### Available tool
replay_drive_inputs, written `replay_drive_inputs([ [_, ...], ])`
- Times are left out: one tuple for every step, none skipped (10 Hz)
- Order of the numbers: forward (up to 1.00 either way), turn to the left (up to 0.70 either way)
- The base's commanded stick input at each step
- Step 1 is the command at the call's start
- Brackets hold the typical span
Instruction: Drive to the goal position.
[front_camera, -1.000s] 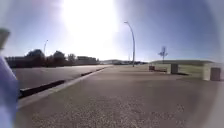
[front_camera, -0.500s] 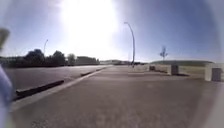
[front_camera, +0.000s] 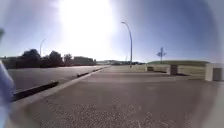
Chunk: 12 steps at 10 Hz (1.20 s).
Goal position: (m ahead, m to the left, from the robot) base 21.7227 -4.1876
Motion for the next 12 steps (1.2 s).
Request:
replay_drive_inputs([
  [0.7, -0.35],
  [0.7, -0.35],
  [0.7, -0.35],
  [0.7, -0.27],
  [0.7, -0.12],
  [0.7, 0.0],
  [0.7, 0.0],
  [0.7, 0.0],
  [0.7, 0.0],
  [0.7, 0.0],
  [0.7, 0.0],
  [0.7, 0.0],
])
